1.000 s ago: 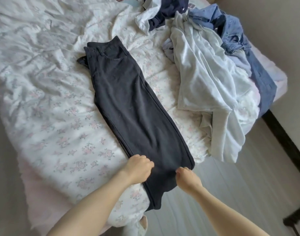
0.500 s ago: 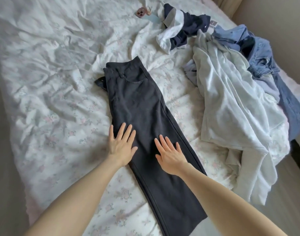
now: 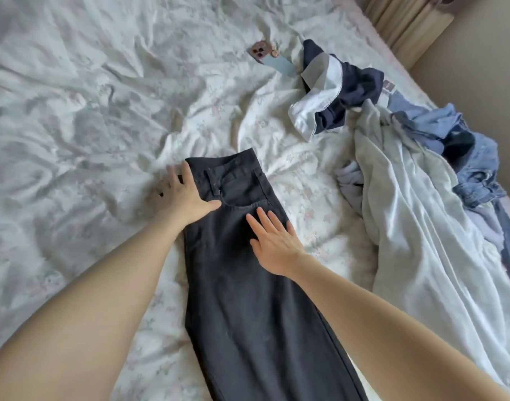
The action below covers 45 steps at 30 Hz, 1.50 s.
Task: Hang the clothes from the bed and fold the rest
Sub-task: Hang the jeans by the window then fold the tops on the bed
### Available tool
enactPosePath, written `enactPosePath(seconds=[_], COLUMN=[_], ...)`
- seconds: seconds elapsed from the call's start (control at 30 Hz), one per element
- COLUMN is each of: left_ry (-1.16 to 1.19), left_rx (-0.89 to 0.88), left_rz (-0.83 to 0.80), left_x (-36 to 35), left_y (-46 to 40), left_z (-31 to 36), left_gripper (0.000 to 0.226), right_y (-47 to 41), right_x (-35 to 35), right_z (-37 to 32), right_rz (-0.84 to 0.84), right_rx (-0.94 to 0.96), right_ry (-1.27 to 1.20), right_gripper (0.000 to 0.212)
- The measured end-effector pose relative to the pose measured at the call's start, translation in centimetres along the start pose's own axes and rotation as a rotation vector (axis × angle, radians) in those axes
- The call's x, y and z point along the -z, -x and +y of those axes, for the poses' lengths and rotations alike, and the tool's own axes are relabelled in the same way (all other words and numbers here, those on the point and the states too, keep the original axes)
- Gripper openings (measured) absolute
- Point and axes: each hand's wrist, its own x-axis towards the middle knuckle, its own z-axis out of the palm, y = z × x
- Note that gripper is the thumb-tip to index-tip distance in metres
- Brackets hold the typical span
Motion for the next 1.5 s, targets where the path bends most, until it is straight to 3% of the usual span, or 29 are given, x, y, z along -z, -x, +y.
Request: enactPosePath(seconds=[0.13,0.2,0.33,0.53,0.67,0.77,0.9,1.07,1.17,1.23,1.27,1.33,1.4,1.5], left_ry=[0.044,0.202,0.398,0.271,0.034,-0.05,-0.114,-0.242,-0.363,-0.34,-0.285,-0.213,-0.317,-0.555], left_rx=[-0.035,-0.058,-0.081,-0.556,-0.837,-1.024,-1.193,-1.345,-1.373,-1.362,-1.362,-1.344,-1.136,-0.785], left_rz=[0.027,0.026,0.014,0.254,0.458,0.558,0.522,0.273,0.057,-0.179,-0.194,-0.009,0.076,-0.14], left_x=[0.5,0.6,1.4,2.0,1.8,0.7,-1.0,-4.3,-6.5,-7.6,-7.6,-8.2,-8.6,-9.9], left_y=[-1.9,-2.4,-2.4,2.8,9.2,13.9,19.9,26.7,29.7,31.0,31.2,31.1,29.7,26.7], left_z=[0.3,0.5,0.6,1.8,2.7,3.4,4.2,4.2,4.4,4.6,4.6,4.8,4.6,3.3], left_gripper=[0.119,0.119,0.09,0.049,0.048,0.056,0.056,0.068,0.077,0.066,0.058,0.042,0.046,0.06], right_y=[-0.9,-0.8,-0.4,1.1,4.1,7.2,12.9,20.2,23.7,25.8,26.5,27.6,28.1,28.0], right_x=[1.5,2.0,3.1,5.4,6.6,6.8,4.4,-2.1,-6.5,-9.4,-10.3,-12.1,-12.8,-13.0], right_z=[0.5,0.7,0.1,-1.3,-1.9,-1.7,-1.0,1.0,2.0,2.0,2.0,1.9,1.7,1.4], right_rz=[-0.102,-0.111,0.037,0.298,0.353,0.387,0.488,0.41,0.342,0.327,0.332,0.337,0.356,0.353], right_rx=[0.007,0.008,-0.076,-0.34,-0.469,-0.507,-0.685,-0.979,-1.08,-1.085,-1.08,-1.095,-1.133,-1.236], right_ry=[-0.088,-0.141,-0.396,-0.884,-1.445,-1.654,-1.725,-1.669,-1.654,-1.66,-1.644,-1.608,-1.588,-1.307], right_gripper=[0.055,0.054,0.045,0.042,0.037,0.043,0.035,0.028,0.018,0.017,0.017,0.02,0.029,0.053])
